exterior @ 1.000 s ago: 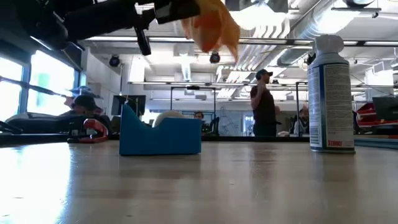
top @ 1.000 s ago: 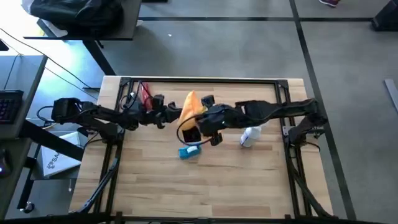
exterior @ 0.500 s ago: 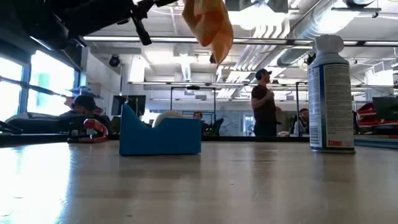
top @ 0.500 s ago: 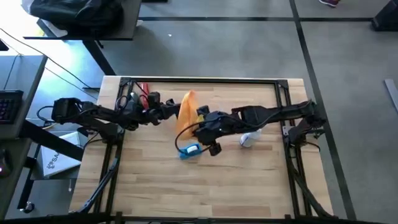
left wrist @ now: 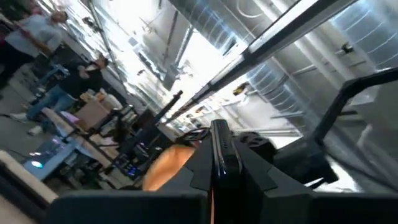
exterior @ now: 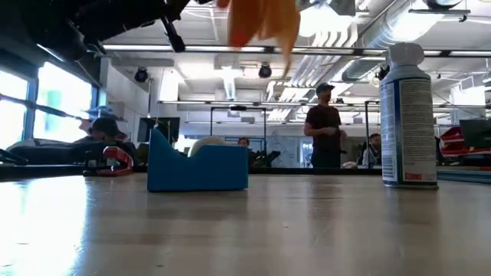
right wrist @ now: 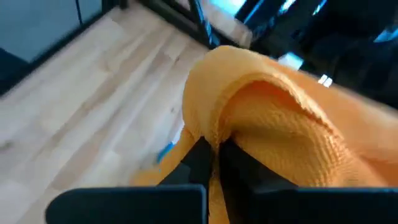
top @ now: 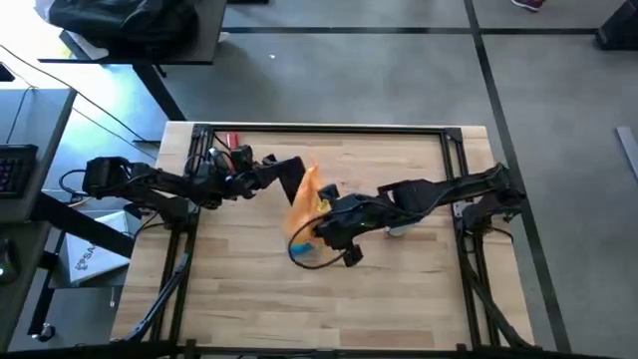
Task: Apply microfiber cloth
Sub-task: Wipe the back of the cellphone with an orange microfiber cloth
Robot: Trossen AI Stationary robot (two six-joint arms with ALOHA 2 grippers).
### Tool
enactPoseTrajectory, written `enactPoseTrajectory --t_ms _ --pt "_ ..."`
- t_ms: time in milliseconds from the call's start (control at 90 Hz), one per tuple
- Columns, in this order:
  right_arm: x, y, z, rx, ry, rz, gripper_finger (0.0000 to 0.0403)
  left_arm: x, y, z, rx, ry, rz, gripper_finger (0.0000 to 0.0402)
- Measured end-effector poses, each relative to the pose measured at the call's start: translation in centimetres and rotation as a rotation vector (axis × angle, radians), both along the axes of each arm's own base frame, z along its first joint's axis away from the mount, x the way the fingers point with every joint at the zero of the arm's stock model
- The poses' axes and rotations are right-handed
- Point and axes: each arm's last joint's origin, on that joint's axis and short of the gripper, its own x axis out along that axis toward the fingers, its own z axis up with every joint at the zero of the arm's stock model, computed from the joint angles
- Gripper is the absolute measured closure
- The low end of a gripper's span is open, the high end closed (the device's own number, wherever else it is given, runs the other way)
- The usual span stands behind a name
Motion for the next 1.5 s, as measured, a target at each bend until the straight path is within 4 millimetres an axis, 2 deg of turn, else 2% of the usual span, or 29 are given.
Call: enactPoseTrajectory --t_ms 111,233,467,656,744,911,1067,1256,1500 --pt "-1.2 -0.5 1.6 -0.041 -0.060 -0.063 0.0403 0.0 0.1 -0.1 -0.012 0.008 0.026 0.0389" --pt "-0.9 -1.4 2.0 -0.096 -0.109 -0.140 0.0403 0.0 0.1 -0.1 -0.035 0.009 0.058 0.0389" --pt "2.0 -3.7 -0.3 -0.175 -0.073 -0.167 0.0403 0.1 -0.5 -0.3 -0.061 0.023 0.088 0.0389" --pt "4.3 -5.5 -2.2 -0.222 -0.058 -0.107 0.0403 0.4 -1.4 -0.7 -0.067 0.070 0.076 0.0389" --pt "4.9 -6.4 -2.5 -0.219 -0.075 -0.086 0.0403 0.5 -1.8 -0.8 -0.059 0.093 0.074 0.0389" --pt "5.7 -7.9 -2.5 -0.195 -0.121 -0.064 0.0403 0.5 -2.5 -0.9 -0.024 0.109 0.078 0.0389" --pt "6.0 -8.9 -2.5 -0.107 -0.153 0.057 0.0403 0.6 -3.0 -1.0 -0.022 0.120 0.064 0.0389" --pt "6.7 -9.6 -3.0 -0.091 -0.176 0.042 0.0403 0.6 -3.3 -1.1 -0.039 0.130 0.077 0.0389" --pt "7.3 -9.6 -4.1 -0.131 -0.134 -0.016 0.0403 1.0 -3.9 -1.5 -0.042 0.159 0.132 0.0389"
